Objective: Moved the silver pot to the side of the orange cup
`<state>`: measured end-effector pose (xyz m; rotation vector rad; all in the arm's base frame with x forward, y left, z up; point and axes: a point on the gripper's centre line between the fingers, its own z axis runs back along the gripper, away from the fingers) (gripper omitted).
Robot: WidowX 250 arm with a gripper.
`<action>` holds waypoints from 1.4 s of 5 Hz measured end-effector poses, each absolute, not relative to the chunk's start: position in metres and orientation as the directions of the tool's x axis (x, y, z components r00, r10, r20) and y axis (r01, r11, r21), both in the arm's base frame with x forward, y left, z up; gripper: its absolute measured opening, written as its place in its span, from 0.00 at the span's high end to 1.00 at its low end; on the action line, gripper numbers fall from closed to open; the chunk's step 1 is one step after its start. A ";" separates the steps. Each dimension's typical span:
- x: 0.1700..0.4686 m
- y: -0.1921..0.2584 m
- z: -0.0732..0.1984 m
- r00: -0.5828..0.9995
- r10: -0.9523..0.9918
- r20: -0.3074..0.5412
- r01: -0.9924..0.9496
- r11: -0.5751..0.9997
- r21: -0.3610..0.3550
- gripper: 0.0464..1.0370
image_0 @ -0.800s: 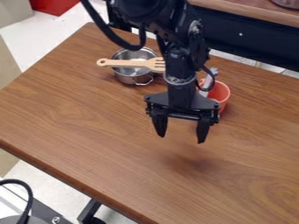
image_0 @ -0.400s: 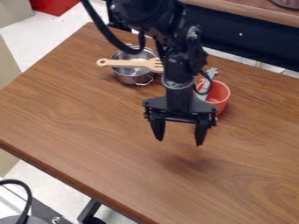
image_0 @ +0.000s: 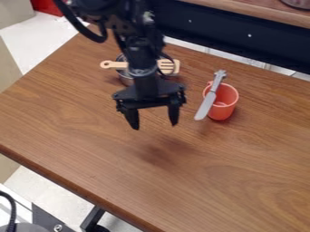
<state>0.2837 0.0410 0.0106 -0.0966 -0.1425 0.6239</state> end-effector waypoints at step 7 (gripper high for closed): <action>0.335 0.125 0.012 -0.009 1.000 0.023 -0.952 -0.002 -0.305 0.04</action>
